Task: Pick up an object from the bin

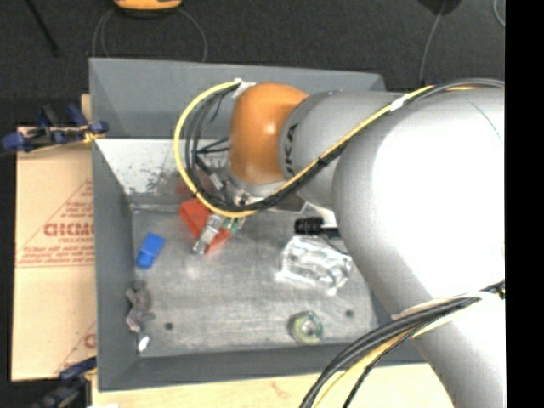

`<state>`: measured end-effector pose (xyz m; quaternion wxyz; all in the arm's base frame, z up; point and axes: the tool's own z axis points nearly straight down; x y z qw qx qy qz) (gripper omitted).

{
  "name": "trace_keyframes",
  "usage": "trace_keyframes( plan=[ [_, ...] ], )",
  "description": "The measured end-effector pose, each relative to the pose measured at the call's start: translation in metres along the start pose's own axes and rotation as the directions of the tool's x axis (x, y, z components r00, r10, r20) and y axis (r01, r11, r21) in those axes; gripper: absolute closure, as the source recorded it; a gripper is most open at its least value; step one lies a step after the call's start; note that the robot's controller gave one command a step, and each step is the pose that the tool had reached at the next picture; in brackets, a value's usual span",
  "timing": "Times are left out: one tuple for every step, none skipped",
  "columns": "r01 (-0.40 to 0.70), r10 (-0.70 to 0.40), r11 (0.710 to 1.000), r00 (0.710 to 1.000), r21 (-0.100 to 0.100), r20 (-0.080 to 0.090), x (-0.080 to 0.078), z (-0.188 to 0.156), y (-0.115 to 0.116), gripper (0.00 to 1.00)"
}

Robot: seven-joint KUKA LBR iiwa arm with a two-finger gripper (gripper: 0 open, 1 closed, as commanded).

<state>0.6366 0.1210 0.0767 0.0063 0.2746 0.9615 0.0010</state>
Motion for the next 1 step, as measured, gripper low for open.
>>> trace_keyframes(
  plan=[
    [0.065,-0.065,0.998,0.998,-0.001,-0.002,-0.007,-0.133,-0.0096,1.0]
  ],
)
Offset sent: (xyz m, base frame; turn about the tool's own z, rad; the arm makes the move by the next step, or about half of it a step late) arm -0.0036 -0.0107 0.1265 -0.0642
